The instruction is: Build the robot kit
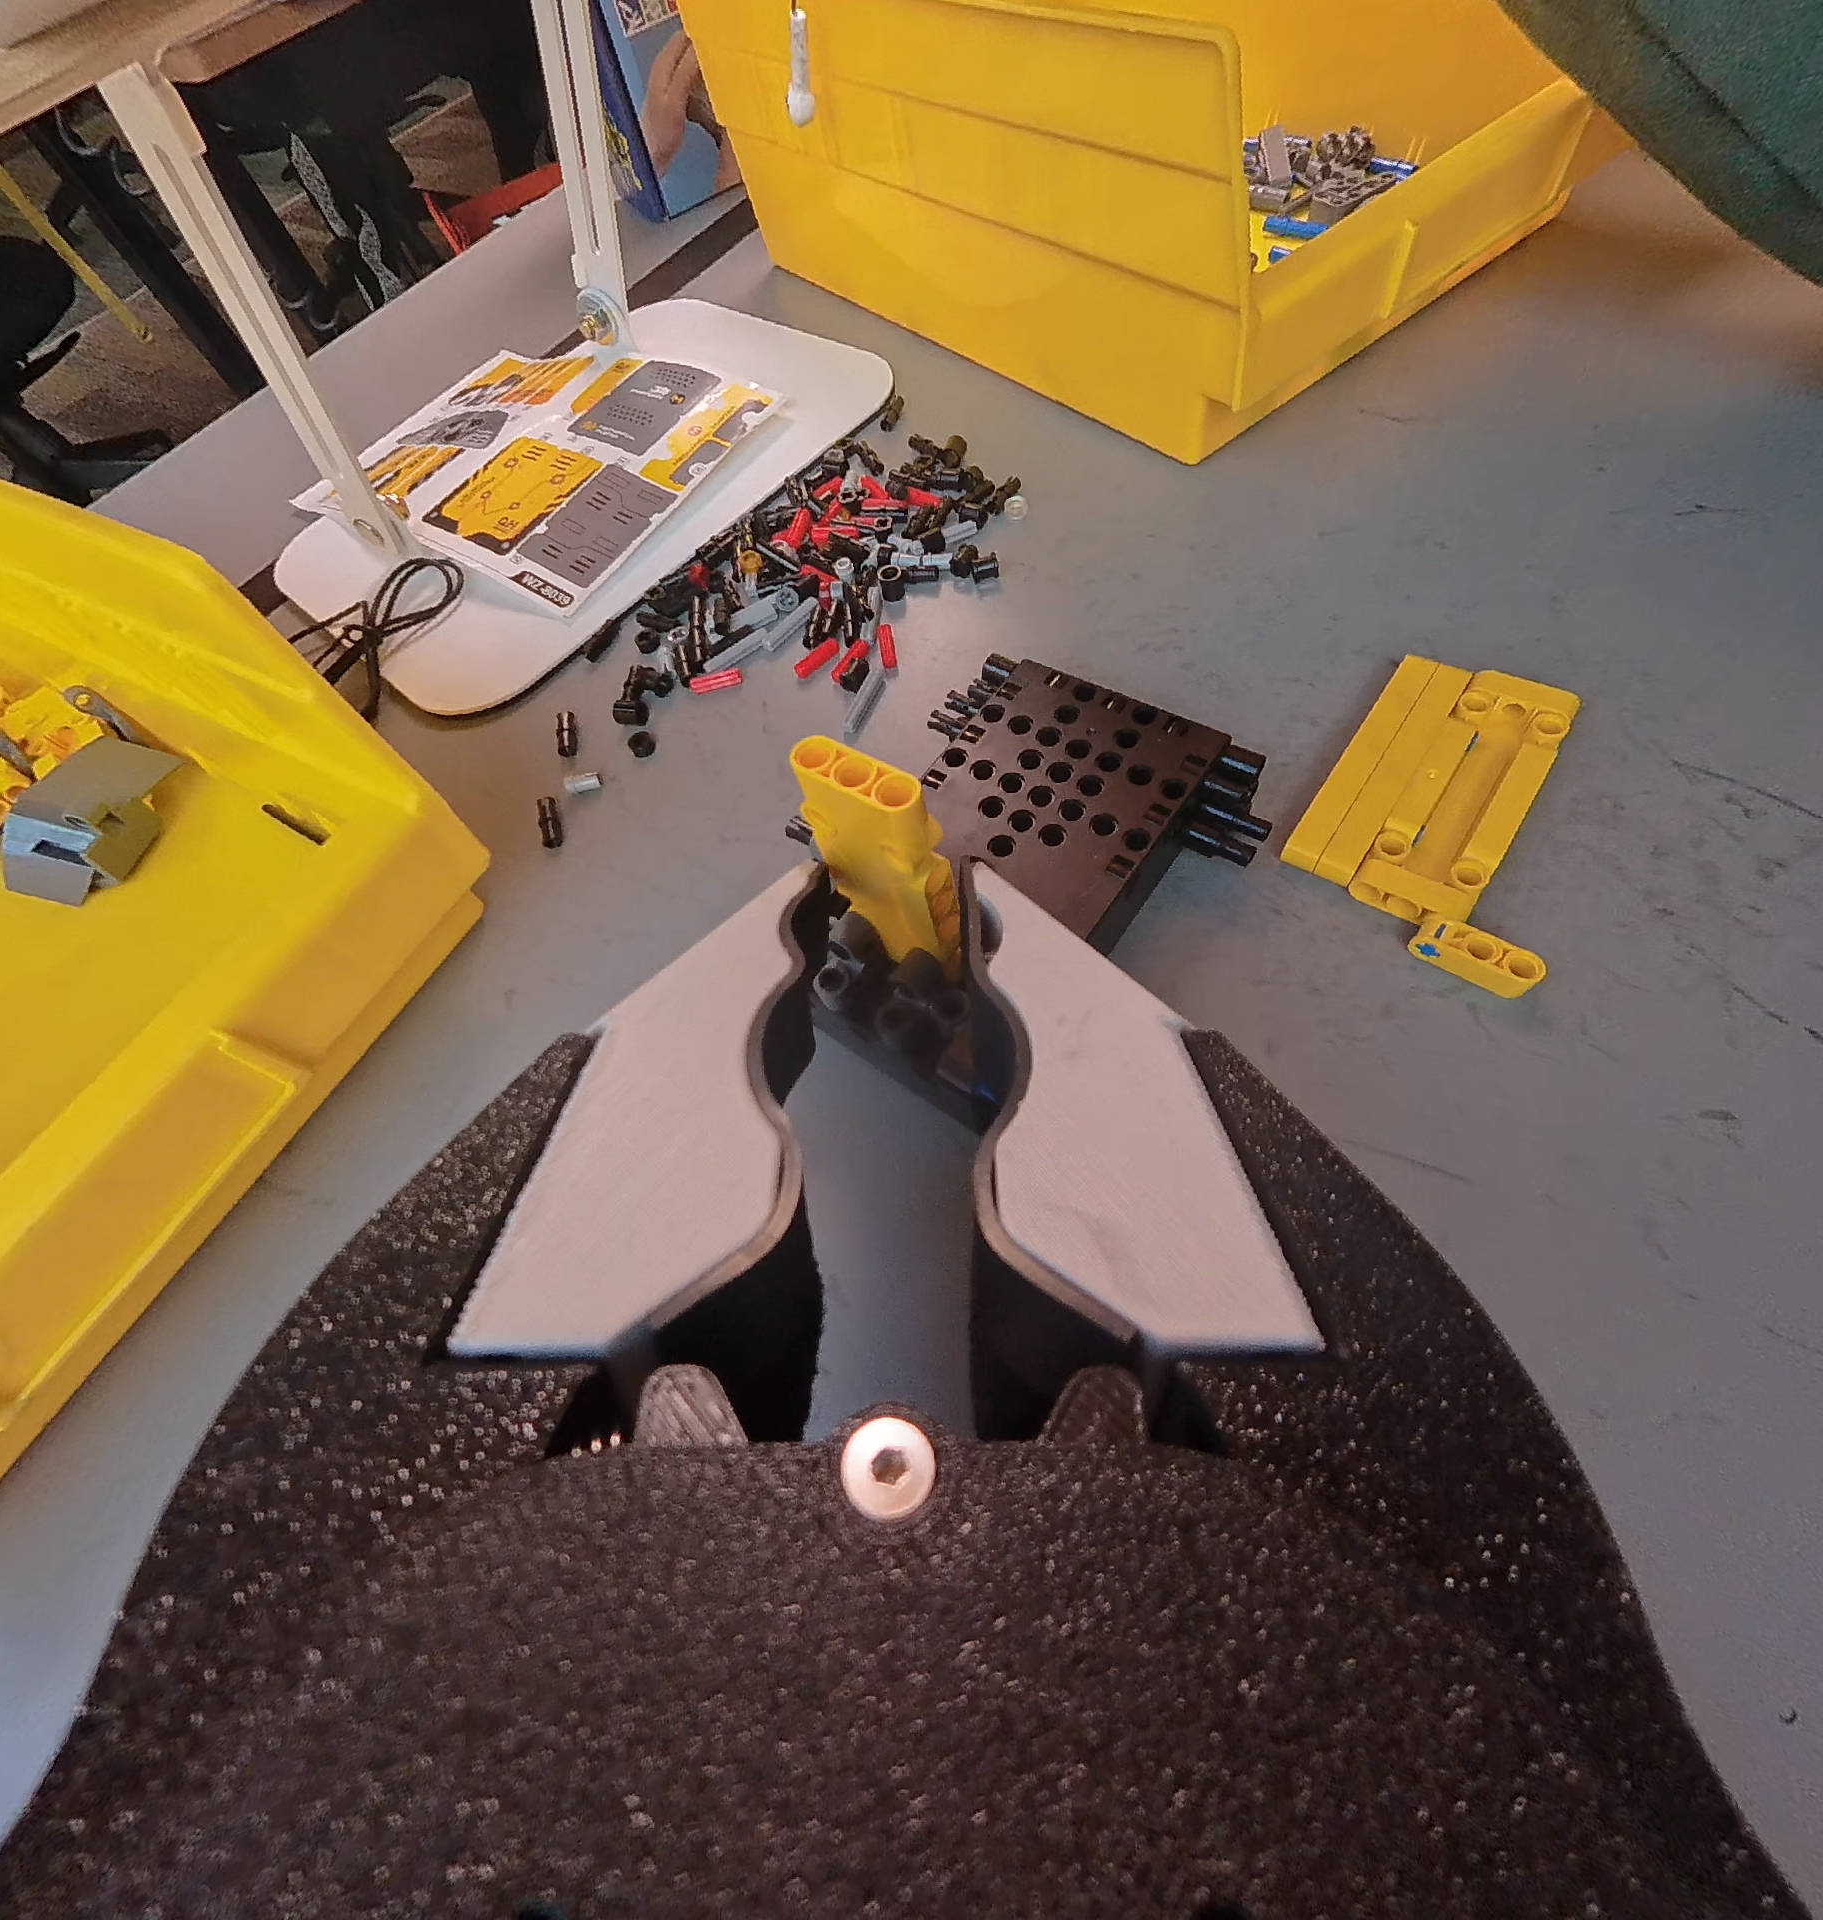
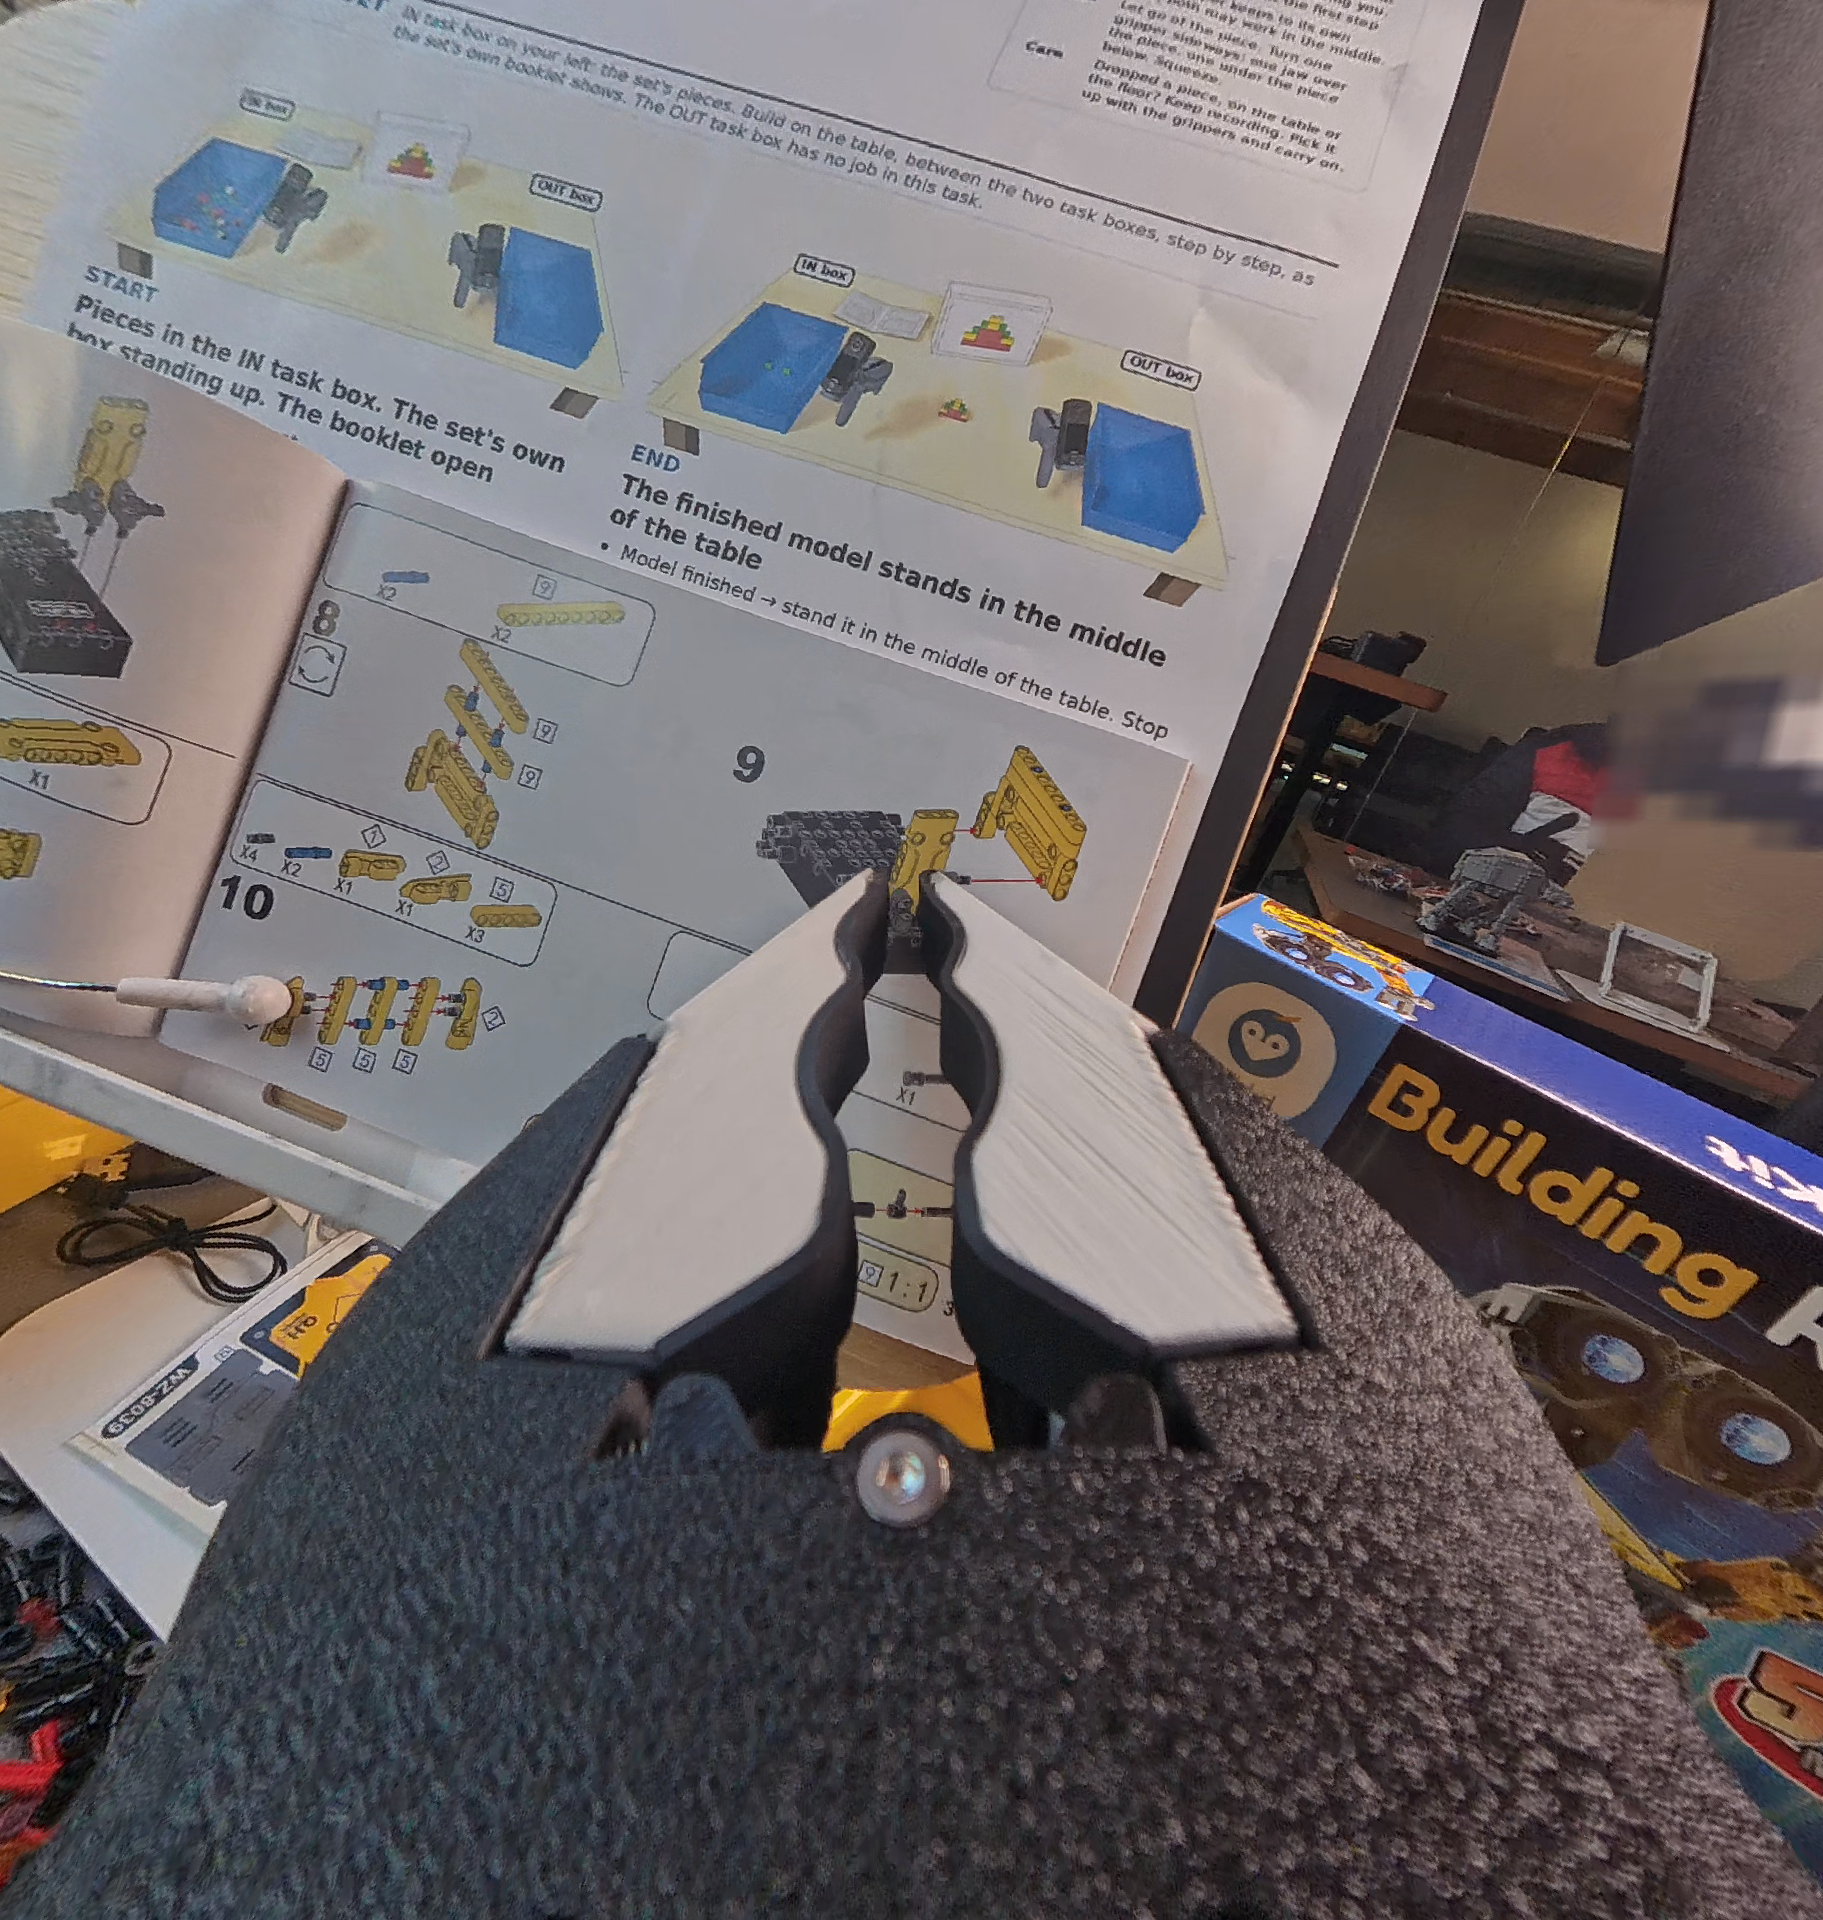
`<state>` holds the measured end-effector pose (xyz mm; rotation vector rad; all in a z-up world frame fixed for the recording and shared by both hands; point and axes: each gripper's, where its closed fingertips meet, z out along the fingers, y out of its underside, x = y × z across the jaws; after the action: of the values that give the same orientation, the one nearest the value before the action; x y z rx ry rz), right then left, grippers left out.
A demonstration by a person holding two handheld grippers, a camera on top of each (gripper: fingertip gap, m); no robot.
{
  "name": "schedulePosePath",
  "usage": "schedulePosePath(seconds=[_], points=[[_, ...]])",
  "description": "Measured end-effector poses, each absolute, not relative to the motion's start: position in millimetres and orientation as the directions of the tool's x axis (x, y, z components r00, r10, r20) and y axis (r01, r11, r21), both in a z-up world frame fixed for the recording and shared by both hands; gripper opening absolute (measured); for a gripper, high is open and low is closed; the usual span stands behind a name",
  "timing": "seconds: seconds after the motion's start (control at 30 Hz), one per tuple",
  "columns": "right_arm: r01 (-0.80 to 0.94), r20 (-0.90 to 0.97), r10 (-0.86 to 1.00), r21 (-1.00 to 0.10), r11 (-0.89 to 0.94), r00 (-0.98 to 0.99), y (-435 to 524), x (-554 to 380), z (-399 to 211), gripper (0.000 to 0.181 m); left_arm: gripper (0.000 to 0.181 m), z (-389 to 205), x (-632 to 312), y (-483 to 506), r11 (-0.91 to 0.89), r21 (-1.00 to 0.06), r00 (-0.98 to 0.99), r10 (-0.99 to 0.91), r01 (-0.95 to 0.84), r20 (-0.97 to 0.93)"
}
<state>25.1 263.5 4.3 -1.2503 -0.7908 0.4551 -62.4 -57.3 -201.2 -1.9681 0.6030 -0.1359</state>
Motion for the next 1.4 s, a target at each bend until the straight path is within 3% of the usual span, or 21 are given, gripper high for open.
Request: schedulePosePath(seconds=[0.33,0.53,0.7,0.8,0.9,1.03,1.1,1.2,1.3,1.4], points=[[0.144,0.326,0.592,-0.932,0.334,0.737,247,68,47,0.008,0.023,-201,-62,-60,-0.348,-0.871,0.854,-0.501,-0.347,-0.139],[0.144,0.344,0.738,-0.935,0.323,0.581,191,75,42,0.014,0.023,-201,-66,-63,-0.355,-0.870,0.833,-0.544,-0.343,-0.106],[0.274,0.289,0.955,-0.926,0.260,0.071,69,59,-28,0.020,0.023,-202,-66,-61,-0.366,-0.868,0.806,-0.589,-0.336,-0.064],[0.416,0.186,0.941,-0.860,0.295,-0.281,-21,62,-94,0.032,0.023,-202,-64,-59,-0.363,-0.865,0.779,-0.624,-0.347,-0.051],[0.515,0.110,0.886,-0.779,0.358,-0.450,-77,66,-156,0.045,0.023,-202,-58,-59,-0.363,-0.864,0.741,-0.672,-0.349,-0.017],[0.647,0.070,0.867,-0.637,0.419,-0.493,-94,69,-223,0.065,0.023,-201,-47,-58,-0.340,-0.863,0.670,-0.742,-0.373,0.003],[0.675,0.066,0.871,-0.605,0.423,-0.487,-93,69,-235,0.066,0.023,-201,-42,-60,-0.327,-0.862,0.635,-0.773,-0.388,0.007],[0.704,0.046,0.872,-0.571,0.423,-0.487,-94,72,-246,0.061,0.023,-201,-37,-63,-0.312,-0.864,0.595,-0.803,-0.394,0.019],[0.702,0.011,0.865,-0.579,0.414,-0.501,-100,74,-246,0.043,0.023,-201,-35,-65,-0.305,-0.864,0.565,-0.825,-0.400,0.030],[0.688,0.001,0.847,-0.582,0.433,-0.532,-105,79,-246,0.042,0.023,-201,-32,-68,-0.300,-0.863,0.529,-0.847,-0.406,0.045]])
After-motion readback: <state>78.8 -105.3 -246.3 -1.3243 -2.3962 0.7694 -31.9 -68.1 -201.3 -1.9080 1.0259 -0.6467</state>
